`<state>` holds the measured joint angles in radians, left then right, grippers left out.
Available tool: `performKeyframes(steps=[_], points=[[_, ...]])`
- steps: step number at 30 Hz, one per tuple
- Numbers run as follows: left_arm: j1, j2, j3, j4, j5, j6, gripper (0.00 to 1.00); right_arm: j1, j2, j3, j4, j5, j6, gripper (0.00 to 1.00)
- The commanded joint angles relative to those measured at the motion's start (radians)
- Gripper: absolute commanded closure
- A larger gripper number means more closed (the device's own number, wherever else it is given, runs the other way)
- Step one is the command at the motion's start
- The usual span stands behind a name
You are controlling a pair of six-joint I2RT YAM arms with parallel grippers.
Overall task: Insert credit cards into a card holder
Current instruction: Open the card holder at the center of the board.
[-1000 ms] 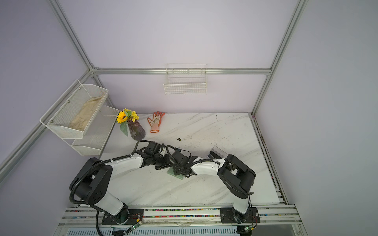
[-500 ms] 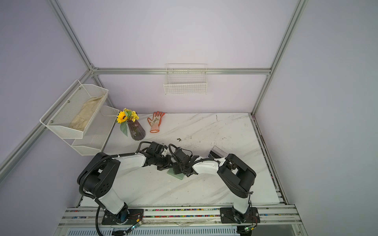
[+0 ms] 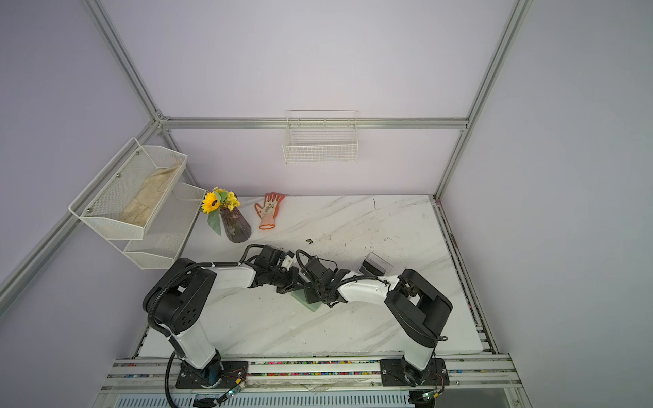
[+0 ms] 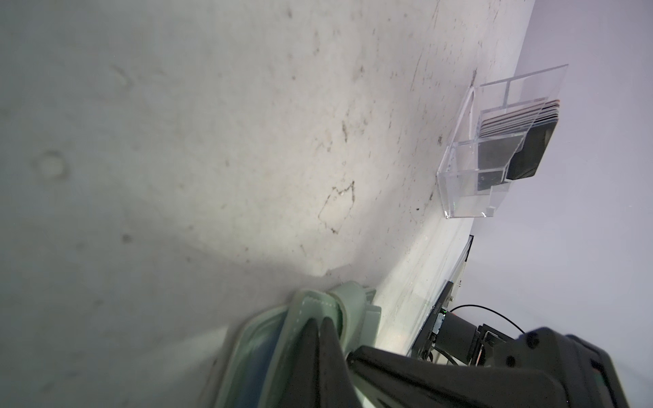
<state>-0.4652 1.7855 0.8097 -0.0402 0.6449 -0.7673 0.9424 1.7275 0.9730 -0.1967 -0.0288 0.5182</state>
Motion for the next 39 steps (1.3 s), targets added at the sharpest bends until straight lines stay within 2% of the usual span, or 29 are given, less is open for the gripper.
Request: performKeyframes(steps=[1,6,15,21,27,39], points=[[-0.016,0.101,-0.060,-0.088,-0.139,0.005,1.00,0.000,-0.006,-0.007,-0.105,0.037,-0.043,0.88],[-0.017,0.114,-0.064,-0.081,-0.138,0.005,1.00,0.000,-0.037,-0.014,-0.100,0.049,-0.058,0.72],[-0.016,0.136,-0.067,-0.072,-0.134,0.003,1.00,0.001,-0.060,0.000,-0.054,0.029,-0.061,0.63],[-0.017,0.134,-0.072,-0.070,-0.134,0.003,1.00,0.001,-0.015,0.010,-0.065,0.019,-0.033,0.63],[-0.018,0.132,-0.073,-0.070,-0.133,0.003,1.00,0.001,-0.001,-0.022,0.024,-0.063,0.022,0.63],[-0.020,0.131,-0.084,-0.065,-0.133,0.000,1.00,0.002,0.044,-0.039,0.064,-0.096,0.096,0.69]])
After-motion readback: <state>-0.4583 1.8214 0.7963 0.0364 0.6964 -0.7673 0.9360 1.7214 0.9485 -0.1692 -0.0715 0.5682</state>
